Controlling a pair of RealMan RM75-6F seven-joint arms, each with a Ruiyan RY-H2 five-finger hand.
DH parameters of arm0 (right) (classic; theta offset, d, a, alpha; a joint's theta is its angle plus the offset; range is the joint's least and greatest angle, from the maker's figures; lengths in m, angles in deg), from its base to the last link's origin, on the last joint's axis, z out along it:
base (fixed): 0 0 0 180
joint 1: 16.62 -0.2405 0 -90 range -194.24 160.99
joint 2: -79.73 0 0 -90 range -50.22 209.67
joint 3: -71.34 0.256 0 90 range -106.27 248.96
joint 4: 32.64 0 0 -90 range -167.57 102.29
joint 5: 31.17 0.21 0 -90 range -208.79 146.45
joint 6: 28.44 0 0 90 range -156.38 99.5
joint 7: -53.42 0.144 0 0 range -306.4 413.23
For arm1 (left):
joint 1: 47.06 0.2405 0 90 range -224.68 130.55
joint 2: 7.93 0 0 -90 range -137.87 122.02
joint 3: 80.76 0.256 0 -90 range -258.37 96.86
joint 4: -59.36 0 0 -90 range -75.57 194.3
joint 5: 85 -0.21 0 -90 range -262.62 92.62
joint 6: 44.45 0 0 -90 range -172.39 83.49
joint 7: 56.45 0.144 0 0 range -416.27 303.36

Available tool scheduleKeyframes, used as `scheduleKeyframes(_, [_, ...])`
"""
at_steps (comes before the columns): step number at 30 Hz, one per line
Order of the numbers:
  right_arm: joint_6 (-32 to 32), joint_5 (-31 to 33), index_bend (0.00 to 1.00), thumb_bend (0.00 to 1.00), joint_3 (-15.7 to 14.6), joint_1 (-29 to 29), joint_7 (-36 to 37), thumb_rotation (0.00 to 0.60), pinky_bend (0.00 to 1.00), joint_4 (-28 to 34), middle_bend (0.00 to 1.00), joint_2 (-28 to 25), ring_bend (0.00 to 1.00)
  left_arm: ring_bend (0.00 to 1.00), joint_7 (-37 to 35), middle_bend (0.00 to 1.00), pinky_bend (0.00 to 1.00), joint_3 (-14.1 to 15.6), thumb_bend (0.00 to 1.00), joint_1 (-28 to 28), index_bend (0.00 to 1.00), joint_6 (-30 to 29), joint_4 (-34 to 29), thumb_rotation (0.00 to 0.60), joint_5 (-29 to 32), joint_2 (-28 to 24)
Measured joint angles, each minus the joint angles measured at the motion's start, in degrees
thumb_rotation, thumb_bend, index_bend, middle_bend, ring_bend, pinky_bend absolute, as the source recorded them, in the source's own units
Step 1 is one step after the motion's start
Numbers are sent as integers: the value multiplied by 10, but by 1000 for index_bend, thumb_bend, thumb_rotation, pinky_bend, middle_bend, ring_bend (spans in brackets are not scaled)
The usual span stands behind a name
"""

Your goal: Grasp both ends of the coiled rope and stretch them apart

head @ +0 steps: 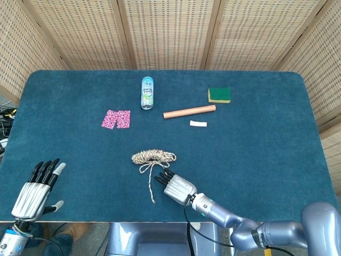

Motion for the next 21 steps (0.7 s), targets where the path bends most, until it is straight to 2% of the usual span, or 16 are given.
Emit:
scheduleKeyframes(9, [14, -5, 525, 333, -12, -6, 2, 600, 0, -16, 19, 14, 0, 0, 0, 0, 0, 1, 0, -1, 0, 1, 0, 600, 0, 0])
scheduleKeyframes(16, [15, 8, 624, 419, -18, -9, -1, 600, 0, -19, 27, 14, 0, 0, -2, 0, 0, 1, 0, -2, 0, 2, 0, 600, 2, -1])
scheduleKeyframes(21, [24, 3, 660, 446, -23, -9, 7, 600, 0, -16, 36, 10, 0, 0, -1, 0, 0, 2, 0, -2, 0, 3, 0, 600, 1, -1])
